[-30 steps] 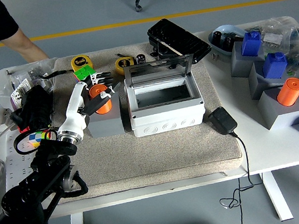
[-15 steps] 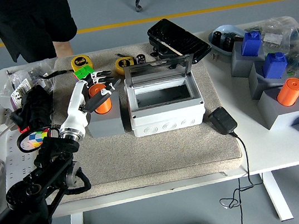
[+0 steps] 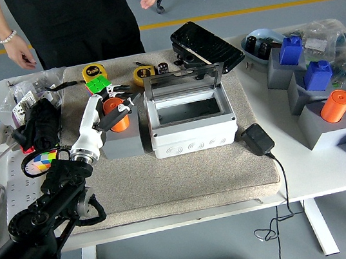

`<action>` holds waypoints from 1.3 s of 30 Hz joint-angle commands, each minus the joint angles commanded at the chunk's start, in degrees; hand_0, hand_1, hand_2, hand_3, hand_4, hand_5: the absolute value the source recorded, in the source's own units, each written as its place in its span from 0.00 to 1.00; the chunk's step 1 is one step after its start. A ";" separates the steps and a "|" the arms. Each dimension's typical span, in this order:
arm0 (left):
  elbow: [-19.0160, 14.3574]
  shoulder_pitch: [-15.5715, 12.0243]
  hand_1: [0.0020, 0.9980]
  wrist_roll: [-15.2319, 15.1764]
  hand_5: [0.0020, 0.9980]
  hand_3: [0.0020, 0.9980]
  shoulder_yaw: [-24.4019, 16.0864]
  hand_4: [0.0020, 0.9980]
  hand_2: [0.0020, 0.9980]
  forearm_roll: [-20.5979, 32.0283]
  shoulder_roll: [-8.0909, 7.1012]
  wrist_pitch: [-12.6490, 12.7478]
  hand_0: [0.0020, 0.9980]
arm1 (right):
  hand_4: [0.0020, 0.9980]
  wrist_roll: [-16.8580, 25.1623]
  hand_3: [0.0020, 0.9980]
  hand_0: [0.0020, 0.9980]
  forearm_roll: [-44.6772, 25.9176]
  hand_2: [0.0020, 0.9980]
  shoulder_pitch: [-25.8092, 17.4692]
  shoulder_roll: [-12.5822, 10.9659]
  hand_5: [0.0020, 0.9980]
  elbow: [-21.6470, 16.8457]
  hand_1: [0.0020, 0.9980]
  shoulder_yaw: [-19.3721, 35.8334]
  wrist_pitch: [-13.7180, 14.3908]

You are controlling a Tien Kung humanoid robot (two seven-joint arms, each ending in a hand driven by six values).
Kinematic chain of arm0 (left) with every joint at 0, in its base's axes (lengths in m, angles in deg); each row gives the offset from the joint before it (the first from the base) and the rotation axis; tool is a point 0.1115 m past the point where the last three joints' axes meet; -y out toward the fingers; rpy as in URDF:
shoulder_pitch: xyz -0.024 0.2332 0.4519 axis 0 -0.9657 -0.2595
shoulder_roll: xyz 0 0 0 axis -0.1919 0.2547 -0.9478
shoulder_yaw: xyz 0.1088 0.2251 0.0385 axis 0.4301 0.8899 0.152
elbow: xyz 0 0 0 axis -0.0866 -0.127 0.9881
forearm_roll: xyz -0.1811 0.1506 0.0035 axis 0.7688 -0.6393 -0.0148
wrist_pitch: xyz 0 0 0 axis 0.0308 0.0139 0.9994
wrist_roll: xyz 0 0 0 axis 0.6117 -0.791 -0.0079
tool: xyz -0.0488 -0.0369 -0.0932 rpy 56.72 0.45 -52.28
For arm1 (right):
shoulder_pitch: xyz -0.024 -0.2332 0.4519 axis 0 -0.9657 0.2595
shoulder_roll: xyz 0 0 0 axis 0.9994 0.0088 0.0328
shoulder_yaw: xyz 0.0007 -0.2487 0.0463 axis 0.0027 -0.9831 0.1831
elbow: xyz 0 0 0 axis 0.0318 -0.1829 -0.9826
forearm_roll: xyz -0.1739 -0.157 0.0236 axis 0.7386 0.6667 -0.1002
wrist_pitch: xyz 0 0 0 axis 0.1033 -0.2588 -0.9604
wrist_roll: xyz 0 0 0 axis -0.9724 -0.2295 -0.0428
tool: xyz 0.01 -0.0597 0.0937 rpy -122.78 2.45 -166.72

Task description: Fetch the battery,place it into the box,close the lid of the box

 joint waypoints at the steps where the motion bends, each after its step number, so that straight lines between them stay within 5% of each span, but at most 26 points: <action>1: 0.26 0.14 0.43 -0.06 0.42 0.54 0.05 1.00 0.50 0.11 0.05 0.00 0.33 | 1.00 0.02 0.63 0.72 0.02 0.70 0.01 -0.01 0.52 -0.01 0.71 -0.02 -0.01; 20: 4.23 1.82 0.31 -4.00 0.40 0.47 2.45 1.00 0.42 3.71 1.59 0.52 0.27 | 1.00 0.70 0.63 0.72 -0.34 0.70 0.00 0.01 0.52 -0.02 0.71 -0.46 -0.06; 21: 4.40 1.86 0.29 -4.11 0.19 0.49 2.42 1.00 0.40 3.72 1.58 0.20 0.22 | 1.00 0.72 0.63 0.72 -0.35 0.70 0.01 0.00 0.52 -0.01 0.71 -0.49 -0.06; 26: 4.65 1.99 0.29 -3.60 0.19 0.49 2.35 1.00 0.40 2.60 1.57 -0.33 0.22 | 1.00 0.88 0.63 0.72 -0.09 0.70 0.08 -0.02 0.52 -0.03 0.71 -0.26 0.09; 27: 4.67 2.01 0.30 -3.47 0.00 0.50 2.34 0.99 0.40 2.24 1.59 -0.26 0.20 | 1.00 0.93 0.62 0.72 -0.09 0.70 0.11 -0.02 0.52 -0.02 0.71 -0.27 0.12; 38: 4.95 2.11 0.32 -4.05 0.00 0.53 2.83 0.97 0.43 2.78 1.74 0.77 0.18 | 1.00 1.21 0.62 0.72 -0.10 0.70 0.06 -0.04 0.51 -0.06 0.70 -0.50 0.28; 39: 4.99 2.08 0.32 -4.44 0.00 0.56 2.94 0.92 0.50 3.19 1.75 1.23 0.17 | 1.00 1.22 0.62 0.72 -0.17 0.69 0.03 -0.06 0.51 -0.05 0.70 -0.62 0.28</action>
